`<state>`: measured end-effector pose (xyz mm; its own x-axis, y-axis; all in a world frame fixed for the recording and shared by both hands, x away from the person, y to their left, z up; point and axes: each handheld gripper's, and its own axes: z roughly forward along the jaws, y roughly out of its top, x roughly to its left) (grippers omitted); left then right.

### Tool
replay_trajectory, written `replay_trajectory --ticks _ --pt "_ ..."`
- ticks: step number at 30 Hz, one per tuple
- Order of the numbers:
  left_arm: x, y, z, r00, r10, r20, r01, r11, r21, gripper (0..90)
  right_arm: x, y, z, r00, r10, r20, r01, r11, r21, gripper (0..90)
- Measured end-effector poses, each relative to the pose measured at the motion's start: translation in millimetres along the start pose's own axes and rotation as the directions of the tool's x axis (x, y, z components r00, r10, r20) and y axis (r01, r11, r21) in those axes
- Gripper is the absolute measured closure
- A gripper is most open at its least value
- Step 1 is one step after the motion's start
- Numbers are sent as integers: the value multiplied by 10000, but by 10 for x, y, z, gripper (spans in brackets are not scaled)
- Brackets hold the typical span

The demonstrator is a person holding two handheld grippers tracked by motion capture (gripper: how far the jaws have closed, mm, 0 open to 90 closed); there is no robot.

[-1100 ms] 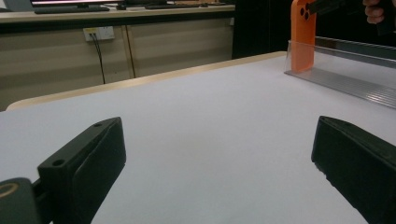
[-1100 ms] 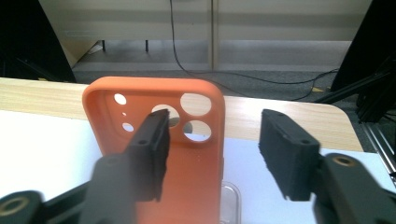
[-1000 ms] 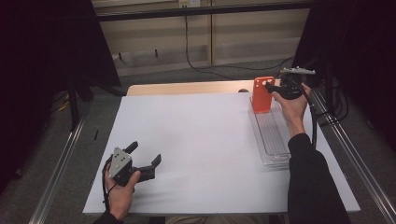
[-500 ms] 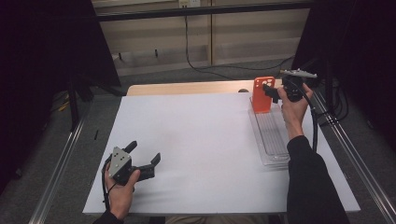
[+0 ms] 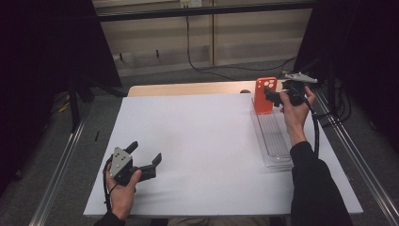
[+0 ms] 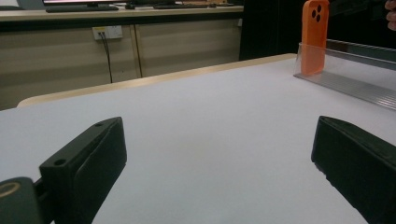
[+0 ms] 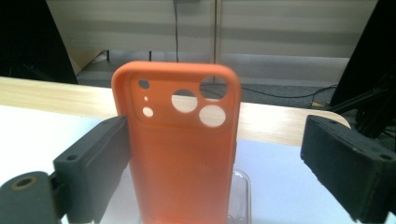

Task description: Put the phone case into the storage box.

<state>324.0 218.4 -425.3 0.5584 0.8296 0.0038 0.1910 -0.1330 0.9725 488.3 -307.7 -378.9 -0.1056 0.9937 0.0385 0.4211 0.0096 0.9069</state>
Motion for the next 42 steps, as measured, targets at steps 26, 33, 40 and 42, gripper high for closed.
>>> replay_trajectory --ticks 26,33,40,42 --pt "-7 9 -29 9997 43 258 -39 9999 -168 33 136 -218 -264 10000 68 -17 -70 9860 -1663 79" --pt "-6 9 -33 9997 5 227 -1 9998 -196 32 135 -256 -349 10000 45 -34 -50 9854 -1700 78" --pt "-11 7 -38 9998 -45 189 49 9998 -208 32 137 -267 -446 9997 178 -136 -199 9835 -1797 61" --pt "-13 6 -39 9998 -65 184 69 9997 -225 33 139 -276 -476 9996 185 -220 -222 9825 -1851 62"
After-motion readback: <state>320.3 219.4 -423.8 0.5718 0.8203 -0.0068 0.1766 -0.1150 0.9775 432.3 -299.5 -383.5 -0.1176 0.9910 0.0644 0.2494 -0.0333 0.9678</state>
